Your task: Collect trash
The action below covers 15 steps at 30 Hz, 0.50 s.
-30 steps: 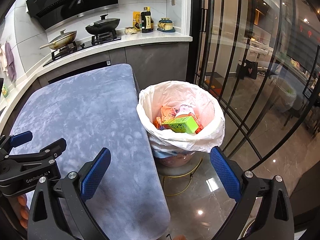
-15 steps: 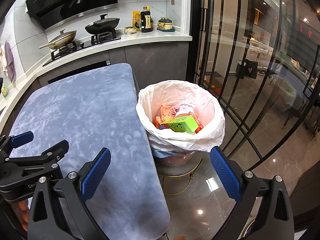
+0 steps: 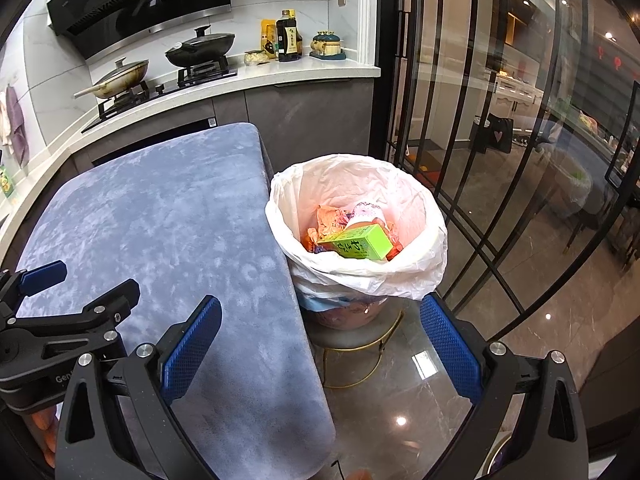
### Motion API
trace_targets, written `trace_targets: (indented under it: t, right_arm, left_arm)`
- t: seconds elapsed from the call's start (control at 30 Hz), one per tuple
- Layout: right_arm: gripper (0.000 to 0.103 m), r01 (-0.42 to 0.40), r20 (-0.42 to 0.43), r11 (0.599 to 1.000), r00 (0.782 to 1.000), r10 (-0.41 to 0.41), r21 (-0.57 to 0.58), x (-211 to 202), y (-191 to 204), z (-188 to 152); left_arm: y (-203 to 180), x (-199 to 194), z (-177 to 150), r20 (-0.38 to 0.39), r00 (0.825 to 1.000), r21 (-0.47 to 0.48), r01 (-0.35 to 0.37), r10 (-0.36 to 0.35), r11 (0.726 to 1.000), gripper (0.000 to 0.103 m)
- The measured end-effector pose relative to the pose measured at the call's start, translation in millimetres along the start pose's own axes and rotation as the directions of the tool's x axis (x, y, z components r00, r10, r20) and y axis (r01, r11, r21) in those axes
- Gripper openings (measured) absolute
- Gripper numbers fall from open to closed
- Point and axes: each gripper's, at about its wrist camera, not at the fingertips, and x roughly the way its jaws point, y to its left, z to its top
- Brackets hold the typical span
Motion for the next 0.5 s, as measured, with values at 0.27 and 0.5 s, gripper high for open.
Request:
trace_targets:
  t: [0.27, 0.5]
  right_arm:
    - [0.096, 0.002, -0.007, 1.000, 1.000, -0.001, 0.009, 2.6, -1.1, -2.7]
    - [0.096, 0.002, -0.007, 1.000, 1.000, -0.002, 0.008, 2.7, -1.2, -2.7]
  left_arm:
    - [-0.8, 3.5, -0.8, -0.011, 1.000, 0.001, 0.004, -0.004, 1.000, 0.093]
    - [-0.5, 3.5, -1.3, -0.008, 1.000, 0.003, -0.001, 0.001, 1.000, 0.093]
